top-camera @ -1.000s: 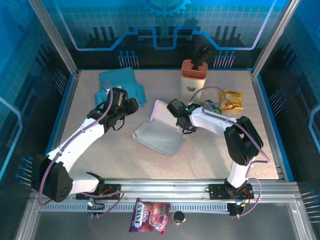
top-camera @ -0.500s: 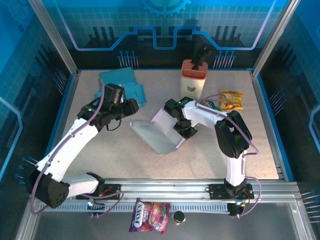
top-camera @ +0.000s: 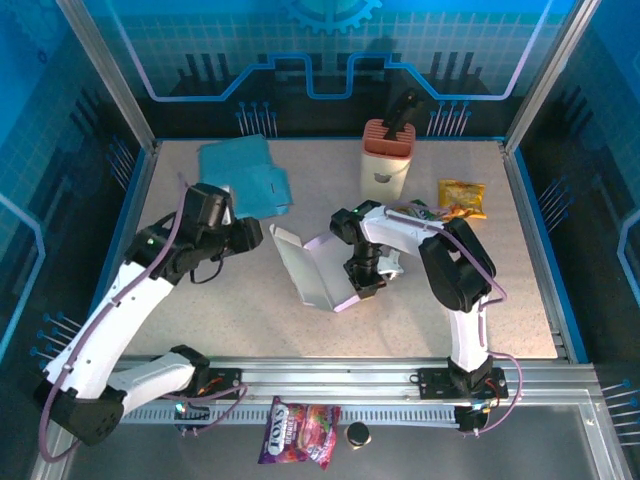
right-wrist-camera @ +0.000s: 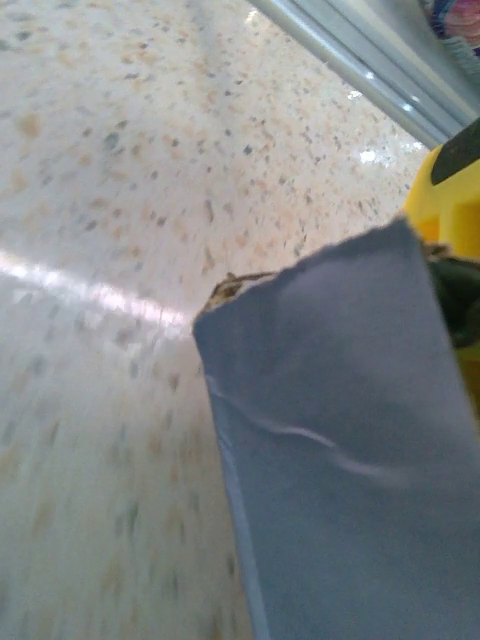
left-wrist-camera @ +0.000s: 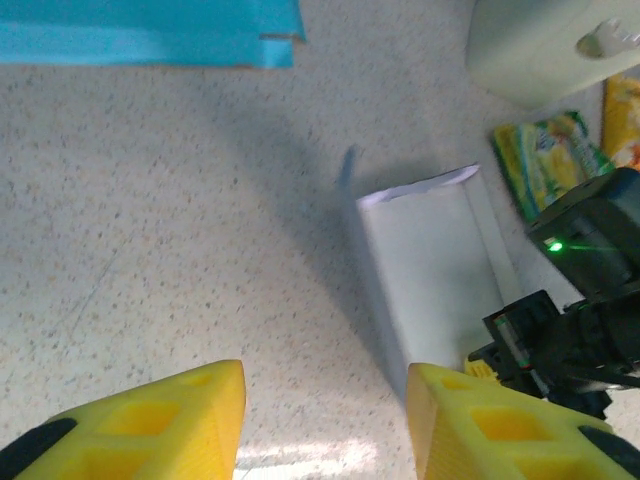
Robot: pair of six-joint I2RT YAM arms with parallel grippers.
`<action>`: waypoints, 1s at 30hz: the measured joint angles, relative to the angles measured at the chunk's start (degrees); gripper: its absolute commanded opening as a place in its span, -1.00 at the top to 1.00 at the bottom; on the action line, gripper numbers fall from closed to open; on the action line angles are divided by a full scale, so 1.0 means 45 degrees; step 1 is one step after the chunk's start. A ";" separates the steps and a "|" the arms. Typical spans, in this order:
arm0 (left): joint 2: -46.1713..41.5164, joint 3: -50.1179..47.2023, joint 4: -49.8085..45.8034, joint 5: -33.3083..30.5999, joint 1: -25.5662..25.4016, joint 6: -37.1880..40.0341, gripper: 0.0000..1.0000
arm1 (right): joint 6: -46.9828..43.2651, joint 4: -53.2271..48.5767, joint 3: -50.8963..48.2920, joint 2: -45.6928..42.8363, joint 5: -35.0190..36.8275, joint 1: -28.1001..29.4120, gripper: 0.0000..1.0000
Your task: Fold the paper box
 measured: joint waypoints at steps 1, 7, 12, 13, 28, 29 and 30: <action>-0.0078 -0.0243 0.0005 0.0102 0.0000 -0.0015 0.10 | 0.0121 0.0194 -0.0272 -0.0121 -0.0238 0.0015 1.00; -0.0379 -0.1899 0.0257 0.0860 0.0000 -0.0554 0.13 | 0.0573 0.1413 -0.1418 -0.0617 -0.1098 0.0413 0.59; -0.0622 -0.3104 0.0695 0.1370 0.0000 -0.1020 0.14 | 0.0787 0.1967 -0.2244 -0.1209 -0.0884 0.0884 0.17; -0.0641 -0.3254 0.0811 0.1443 0.0000 -0.1073 0.14 | 0.0811 0.2040 -0.2414 -0.1423 -0.0763 0.0952 0.10; 0.0049 -0.4002 0.2511 0.1962 0.0000 -0.1870 0.15 | -0.1384 0.2526 -0.1054 -0.4779 0.3351 0.1020 0.03; 0.0121 -0.3978 0.2492 0.1991 0.0005 -0.1914 0.15 | -0.2341 0.2681 -0.0971 -0.5037 0.3682 0.0913 0.07; 0.0170 -0.3949 0.2492 0.1996 0.0000 -0.1967 0.15 | -0.3429 0.2837 -0.0952 -0.5236 0.3920 0.0772 0.09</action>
